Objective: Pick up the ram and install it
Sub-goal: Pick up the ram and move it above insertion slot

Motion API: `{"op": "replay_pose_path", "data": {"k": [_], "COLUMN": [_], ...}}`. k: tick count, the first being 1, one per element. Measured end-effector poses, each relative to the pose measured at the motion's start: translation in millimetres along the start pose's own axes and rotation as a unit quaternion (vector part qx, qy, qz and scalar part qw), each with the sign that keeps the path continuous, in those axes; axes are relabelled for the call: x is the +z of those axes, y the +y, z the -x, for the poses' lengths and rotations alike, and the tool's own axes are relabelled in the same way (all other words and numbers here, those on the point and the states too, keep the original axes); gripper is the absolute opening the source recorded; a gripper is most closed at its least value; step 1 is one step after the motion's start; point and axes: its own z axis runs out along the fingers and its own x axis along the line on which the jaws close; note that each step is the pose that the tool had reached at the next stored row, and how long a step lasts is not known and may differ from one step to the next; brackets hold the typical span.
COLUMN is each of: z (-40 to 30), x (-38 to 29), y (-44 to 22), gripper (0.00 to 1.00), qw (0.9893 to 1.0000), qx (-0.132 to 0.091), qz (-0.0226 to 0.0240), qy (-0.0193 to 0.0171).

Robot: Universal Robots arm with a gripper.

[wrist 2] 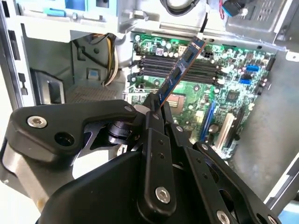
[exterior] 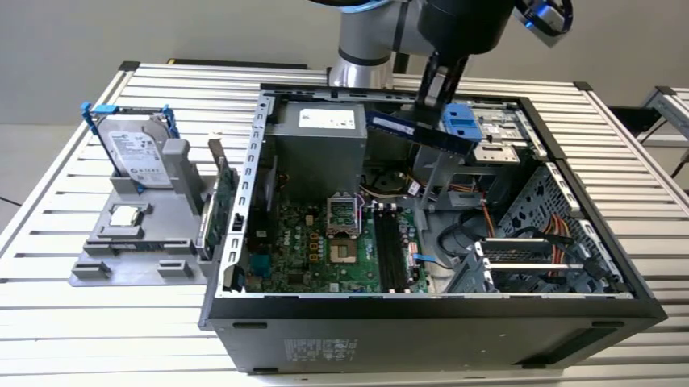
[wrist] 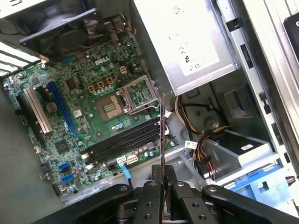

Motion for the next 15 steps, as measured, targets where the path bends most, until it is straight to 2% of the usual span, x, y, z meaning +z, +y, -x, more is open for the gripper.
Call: {"op": "replay_pose_path", "data": {"k": [3, 7, 11, 15], "z": [0.0, 0.0, 0.0, 0.0], "x": [0.0, -0.1, 0.0, 0.0], "y": [0.0, 0.0, 0.0, 0.0], "gripper": [0.0, 0.0, 0.0, 0.0], "qw": [0.9997, 0.9986, 0.9967, 0.9942], "qx": [0.023, 0.053, 0.081, 0.108], "qz": [-0.0011, -0.0025, -0.0037, -0.0049], "qy": [-0.0004, -0.0008, -0.0013, -0.0017]}}
